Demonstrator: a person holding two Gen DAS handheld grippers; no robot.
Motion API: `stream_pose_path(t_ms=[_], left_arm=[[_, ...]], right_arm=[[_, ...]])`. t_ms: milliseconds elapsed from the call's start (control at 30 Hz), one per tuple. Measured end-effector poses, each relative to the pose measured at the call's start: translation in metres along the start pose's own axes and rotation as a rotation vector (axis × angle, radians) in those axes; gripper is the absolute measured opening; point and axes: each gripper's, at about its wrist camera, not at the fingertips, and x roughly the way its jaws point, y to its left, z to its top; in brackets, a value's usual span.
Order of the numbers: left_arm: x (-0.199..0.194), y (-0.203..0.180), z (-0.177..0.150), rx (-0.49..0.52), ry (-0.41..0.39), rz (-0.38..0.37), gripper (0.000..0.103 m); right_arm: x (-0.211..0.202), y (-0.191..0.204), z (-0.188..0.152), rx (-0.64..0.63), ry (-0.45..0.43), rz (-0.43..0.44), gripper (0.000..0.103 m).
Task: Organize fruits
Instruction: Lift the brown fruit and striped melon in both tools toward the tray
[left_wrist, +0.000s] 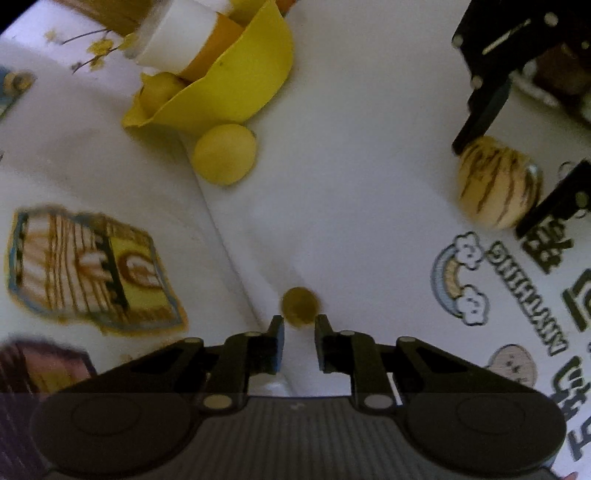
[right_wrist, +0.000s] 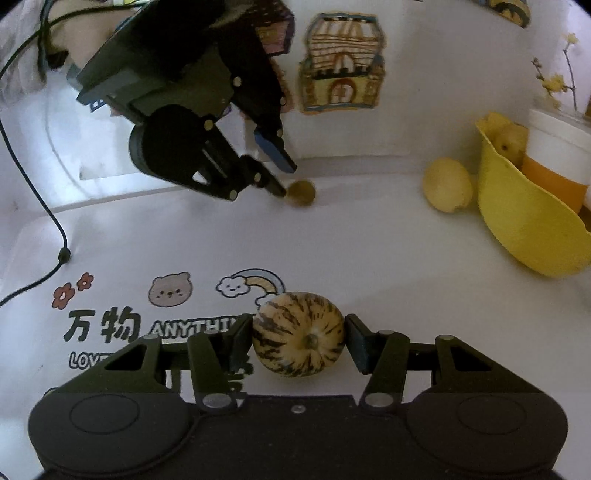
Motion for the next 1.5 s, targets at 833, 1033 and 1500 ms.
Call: stream_pose_path(t_ms=[833, 1033, 1500], left_arm=[[-0.036, -0.033, -0.042, -0.119, -0.422, -0.305, 0.064], [-0.038, -0.044, -0.053, -0.106, -0.447, -0.359, 0.065], [-0.038, -0.063, -0.045, -0.090, -0.526, -0.394, 0.068]], right_arm=[[-0.023, 0.023, -0.024, -0.136, 0.098, -0.058, 0.056], [-0.029, 0.024, -0.031, -0.142, 0.118, -0.087, 0.056], [-0.025, -0.008, -0.027, -0.146, 0.159, -0.185, 0.056]])
